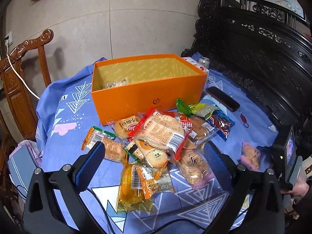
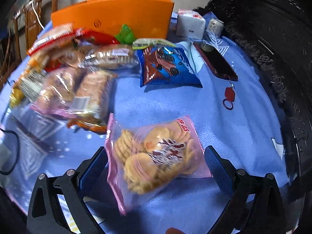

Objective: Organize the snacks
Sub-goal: 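Grasp the pink cookie bag with the right tool, then grasp the clear bread bag with red strip using the left tool while the right holds its bag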

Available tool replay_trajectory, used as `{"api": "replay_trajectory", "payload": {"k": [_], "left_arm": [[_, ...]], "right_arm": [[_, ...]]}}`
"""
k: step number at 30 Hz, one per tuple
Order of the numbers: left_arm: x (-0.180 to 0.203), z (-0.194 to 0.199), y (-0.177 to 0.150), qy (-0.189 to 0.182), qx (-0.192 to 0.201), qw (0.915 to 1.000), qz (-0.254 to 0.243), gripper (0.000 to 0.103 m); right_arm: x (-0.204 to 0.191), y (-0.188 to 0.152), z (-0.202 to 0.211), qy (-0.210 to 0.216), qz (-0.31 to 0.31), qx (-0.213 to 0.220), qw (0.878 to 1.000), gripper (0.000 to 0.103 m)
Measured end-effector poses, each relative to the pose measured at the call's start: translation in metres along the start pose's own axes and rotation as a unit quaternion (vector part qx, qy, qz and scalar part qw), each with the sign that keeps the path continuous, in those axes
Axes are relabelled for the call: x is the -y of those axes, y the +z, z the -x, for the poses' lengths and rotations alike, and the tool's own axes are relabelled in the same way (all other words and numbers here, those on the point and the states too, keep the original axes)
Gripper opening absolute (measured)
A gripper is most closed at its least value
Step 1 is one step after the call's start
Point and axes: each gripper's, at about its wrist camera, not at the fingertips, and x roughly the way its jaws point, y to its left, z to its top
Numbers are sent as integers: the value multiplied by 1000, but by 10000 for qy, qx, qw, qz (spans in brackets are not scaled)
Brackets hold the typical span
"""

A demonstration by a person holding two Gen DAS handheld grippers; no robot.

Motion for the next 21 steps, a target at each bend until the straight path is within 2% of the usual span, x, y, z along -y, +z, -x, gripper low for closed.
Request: {"api": "replay_trajectory", "payload": {"k": [3, 5, 7, 13, 15, 21], "left_arm": [[3, -6, -2, 87, -63, 9999, -78, 99], [4, -13, -3, 151, -145, 9997, -124, 99], [5, -20, -3, 154, -210, 9996, -138, 99], [11, -47, 0, 229, -317, 9984, -419, 99], [12, -58, 2, 265, -335, 9975, -556, 99], [9, -91, 11, 287, -426, 9951, -847, 99]], "right_arm": [[3, -1, -2, 27, -96, -19, 9999, 98], [4, -2, 0, 11, -97, 21, 10000, 90], [5, -3, 2, 1, -73, 27, 10000, 75], [11, 1, 3, 176, -62, -46, 9998, 49], [9, 1, 4, 221, -33, -73, 9997, 45], [16, 3, 3, 369, -232, -133, 9990, 43]]}}
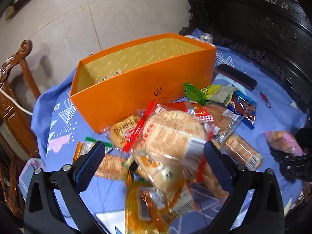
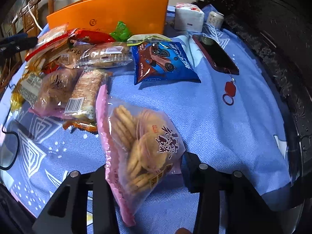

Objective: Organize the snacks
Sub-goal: 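Grasp the clear bread bag with red strip using the left tool while the right holds its bag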

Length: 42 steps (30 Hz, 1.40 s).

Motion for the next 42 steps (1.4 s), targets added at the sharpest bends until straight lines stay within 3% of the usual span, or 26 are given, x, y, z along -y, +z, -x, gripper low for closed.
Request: {"api": "replay_trajectory", "payload": {"k": [7, 11, 12, 13, 16, 24, 32, 33, 36, 42], "left_arm": [[7, -40, 14, -337, -237, 9985, -354, 99], [17, -48, 16, -478, -173, 9975, -494, 99], [19, -48, 16, -501, -151, 9973, -521, 90], [22, -48, 14, -635, -142, 9964, -551, 73], [25, -42, 10, -802, -83, 9955, -498, 57], [21, -21, -4, -1011, 24, 9948, -154, 29], [12, -2, -18, -1262, 85, 9916, 288, 25], [11, -3, -20, -1315, 23, 9909, 293, 27], [13, -12, -27, -1133, -275, 9928, 265, 53], [18, -10, -36, -1184, -306, 9920, 323, 54]], "right_arm": [[3, 1, -2, 60, -64, -24, 10000, 43], [4, 1, -3, 78, -99, -39, 9999, 43], [4, 2, -3, 75, -102, -44, 9999, 43], [4, 2, -3, 73, -109, -50, 9999, 43], [3, 2, -3, 65, -106, -72, 9999, 42], [4, 2, 0, 73, -219, -118, 9997, 38], [-2, 3, 10, 106, -240, -8, 9997, 38], [-2, 3, 11, 111, -243, -5, 9996, 38], [-4, 3, 11, 148, -268, -12, 9995, 38], [-4, 2, 11, 133, -275, -20, 9995, 38]]}}
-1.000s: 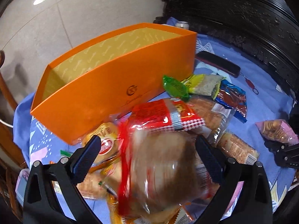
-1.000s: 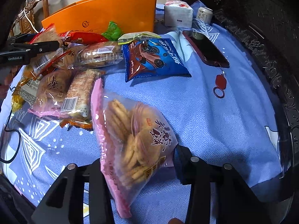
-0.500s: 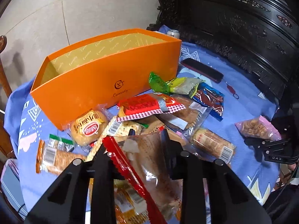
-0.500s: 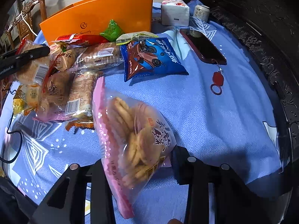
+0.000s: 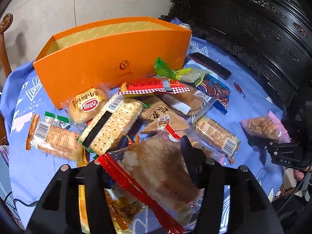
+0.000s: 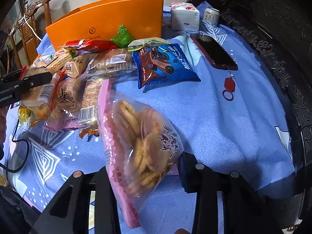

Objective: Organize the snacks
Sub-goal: 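Grasp the clear bread bag with red strip using the left tool while the right holds its bag, then lower both held bags into the orange box and open both tools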

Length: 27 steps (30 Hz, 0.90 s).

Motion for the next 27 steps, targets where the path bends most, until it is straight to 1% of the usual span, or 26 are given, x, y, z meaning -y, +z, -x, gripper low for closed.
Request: {"api": "replay_trajectory", "payload": {"k": [3, 4, 6, 7, 8, 9, 10, 12, 14, 16, 19, 20, 23, 24, 25, 27], "left_arm": [[4, 5, -5, -10, 28, 10000, -72, 40], [4, 10, -7, -3, 55, 10000, -42, 38], [3, 15, -11, -57, 44, 9999, 78, 39], [1, 17, -14, -127, -50, 9997, 199, 51], [0, 18, -17, -165, -124, 9995, 257, 59], [1, 19, -20, -104, -147, 9994, 287, 70], [3, 22, -23, 37, -168, 9994, 296, 77], [4, 25, -28, 86, -230, 9991, 354, 80], [3, 27, -35, 41, -283, 9979, 588, 82], [7, 26, -40, 53, -335, 9975, 614, 84], [17, 18, -53, 129, -489, 9979, 400, 83], [20, 17, -55, 96, -468, 9981, 381, 83], [25, 18, -58, 36, -346, 9990, 263, 74], [27, 20, -59, 31, -342, 9993, 148, 73], [34, 22, -60, 51, -345, 9993, -133, 73], [43, 29, -61, 233, -180, 9977, -613, 73]], "right_arm": [[0, 0, 2, 3, -2, 25, 10000, 38], [0, -1, 2, 2, 2, 31, 10000, 38], [0, -1, 3, 5, 4, 38, 10000, 38], [0, -2, 3, 8, 1, 39, 10000, 38], [0, -2, 3, 10, -9, 33, 10000, 38], [0, -3, 2, 14, -14, 24, 10000, 38], [-1, -3, 2, 18, -16, 17, 10000, 38], [-3, -5, 1, 35, -2, 5, 10000, 38], [-5, -5, 1, 50, 18, 10, 10000, 38], [-6, -6, 1, 60, 33, 14, 10000, 38], [-8, -7, 1, 68, 41, 6, 10000, 38], [-9, -7, 1, 49, 66, 7, 10000, 38], [-10, -8, 1, 60, 99, 11, 9999, 38], [-10, -8, 1, 62, 114, -7, 9999, 38], [-10, -8, 1, 58, 121, -11, 9999, 38], [-10, -9, 2, 92, 105, -6, 9999, 38]]}}
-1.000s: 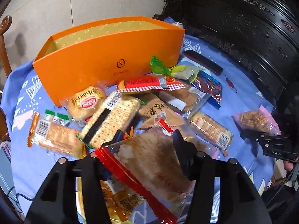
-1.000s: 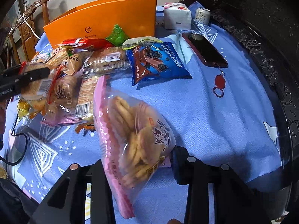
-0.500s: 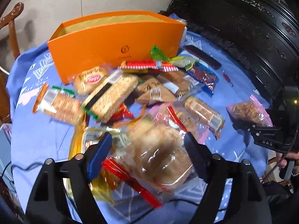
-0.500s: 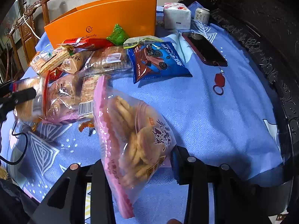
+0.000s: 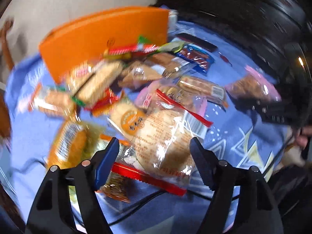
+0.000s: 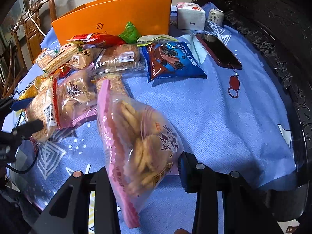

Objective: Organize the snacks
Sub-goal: 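Lower both held bags into the orange box and open both tools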

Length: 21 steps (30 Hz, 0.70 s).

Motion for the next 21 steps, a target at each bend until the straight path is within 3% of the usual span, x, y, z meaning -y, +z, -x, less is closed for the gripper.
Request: {"api": "replay_trajectory", "payload": {"k": [3, 5, 9, 10, 12, 21], "left_arm": [[10, 2, 0, 84, 89, 9985, -528, 86], [19, -3, -2, 252, 33, 9931, -1146, 91], [38, -21, -8, 548, -34, 9717, -2299, 92], [38, -23, -7, 467, -46, 9709, -2349, 81], [37, -23, -5, 307, -45, 9733, -2276, 71], [20, 9, -4, 185, 225, 9878, -1528, 71]], "right_arm": [[1, -2, 0, -9, 8, -9, 10000, 39], [1, -3, -2, -5, 5, -43, 10000, 39], [-1, -4, -3, -29, 41, -58, 10000, 39], [-1, -4, -3, -29, 41, -54, 10000, 39], [1, -3, -2, -3, -7, -51, 10000, 39], [6, 4, 15, -1, -9, 73, 10000, 38]]}}
